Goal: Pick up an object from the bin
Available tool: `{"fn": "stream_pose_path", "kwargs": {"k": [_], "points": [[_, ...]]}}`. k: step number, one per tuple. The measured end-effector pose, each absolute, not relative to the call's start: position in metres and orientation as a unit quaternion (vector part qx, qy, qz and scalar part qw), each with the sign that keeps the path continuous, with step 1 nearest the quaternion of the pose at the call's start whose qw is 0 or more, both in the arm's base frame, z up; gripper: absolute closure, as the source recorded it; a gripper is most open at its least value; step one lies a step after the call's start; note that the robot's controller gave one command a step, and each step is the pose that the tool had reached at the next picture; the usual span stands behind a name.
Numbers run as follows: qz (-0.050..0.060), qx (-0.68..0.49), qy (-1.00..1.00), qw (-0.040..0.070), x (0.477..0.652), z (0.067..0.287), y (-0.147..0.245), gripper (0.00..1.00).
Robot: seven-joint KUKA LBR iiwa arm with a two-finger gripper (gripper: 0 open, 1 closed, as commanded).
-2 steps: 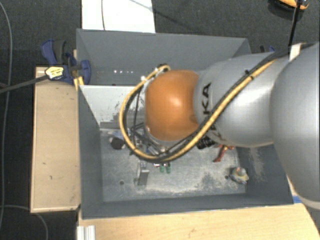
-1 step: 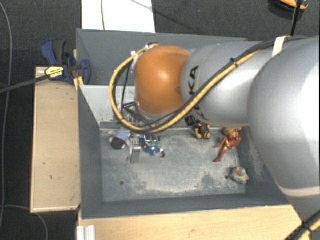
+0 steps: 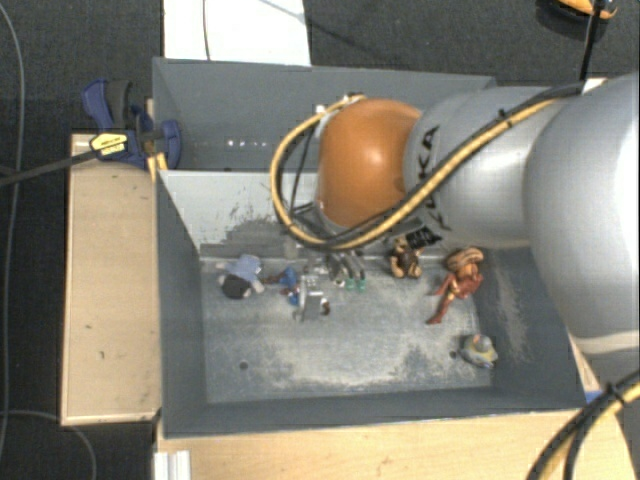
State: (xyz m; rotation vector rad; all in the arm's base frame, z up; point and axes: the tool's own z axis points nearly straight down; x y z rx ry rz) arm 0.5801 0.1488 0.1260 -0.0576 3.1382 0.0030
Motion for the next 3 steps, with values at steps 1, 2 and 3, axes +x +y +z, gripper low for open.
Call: {"fn": "stream_pose_path", "kwargs": {"k": [1, 2, 3], "points": [[0.001, 0.037, 0.999, 0.001, 0.59, 0.154, 0.131, 0.0], [0.002, 0.038, 0.999, 0.005, 0.585, 0.086, 0.13, 0.0], [0.002, 0.189, 0.982, 0.002, 0.58, 0.071, 0.13, 1.0]]}}
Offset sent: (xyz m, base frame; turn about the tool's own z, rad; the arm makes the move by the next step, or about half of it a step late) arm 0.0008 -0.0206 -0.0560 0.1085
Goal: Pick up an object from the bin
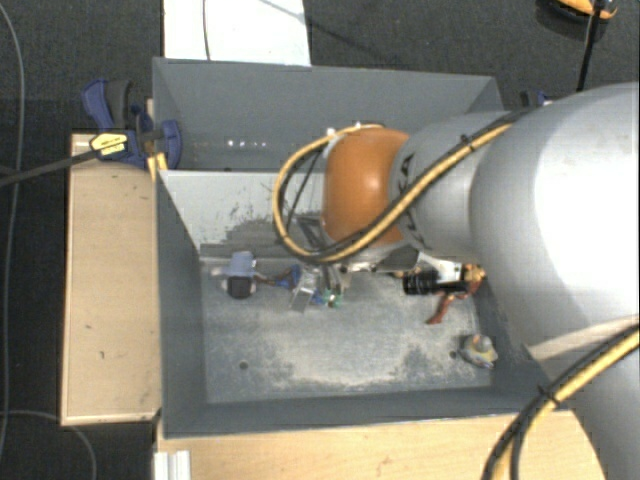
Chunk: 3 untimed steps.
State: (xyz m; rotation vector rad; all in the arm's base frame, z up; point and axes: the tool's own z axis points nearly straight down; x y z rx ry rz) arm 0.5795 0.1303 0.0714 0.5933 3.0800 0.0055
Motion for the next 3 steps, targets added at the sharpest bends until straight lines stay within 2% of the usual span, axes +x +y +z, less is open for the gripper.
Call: {"fn": "stream_pose_path", "kwargs": {"k": [3], "points": [[0.001, 0.19, 0.982, 0.0, 0.5781, 0.0767, 0.1297, 1.0]]}}
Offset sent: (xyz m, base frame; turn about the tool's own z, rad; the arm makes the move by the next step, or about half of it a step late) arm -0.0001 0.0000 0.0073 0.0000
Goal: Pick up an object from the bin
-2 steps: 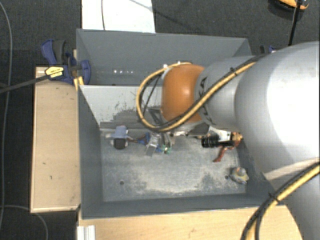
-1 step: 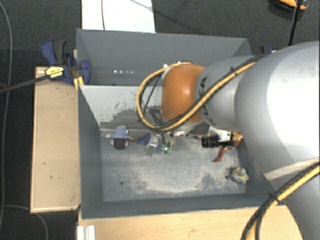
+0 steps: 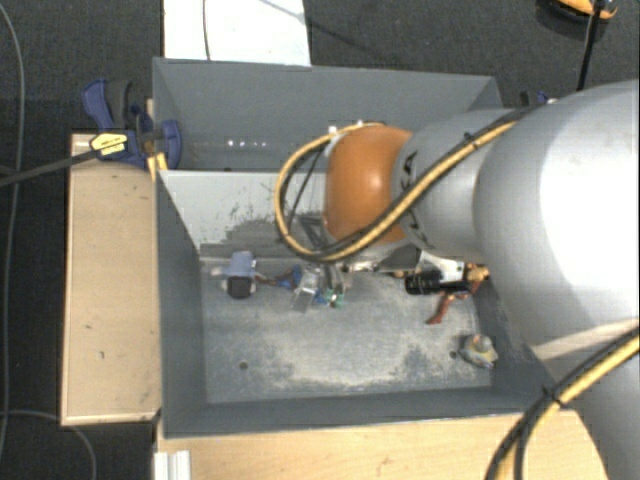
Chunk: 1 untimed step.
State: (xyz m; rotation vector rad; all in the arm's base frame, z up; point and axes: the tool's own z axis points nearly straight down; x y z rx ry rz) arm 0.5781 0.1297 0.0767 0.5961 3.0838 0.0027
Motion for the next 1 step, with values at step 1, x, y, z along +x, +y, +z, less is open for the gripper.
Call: {"fn": "stream_pose_path", "kwargs": {"k": [1], "points": [[0.0, 0.19, 0.982, -0.003, 0.5762, 0.097, 0.1293, 1.0]]}}
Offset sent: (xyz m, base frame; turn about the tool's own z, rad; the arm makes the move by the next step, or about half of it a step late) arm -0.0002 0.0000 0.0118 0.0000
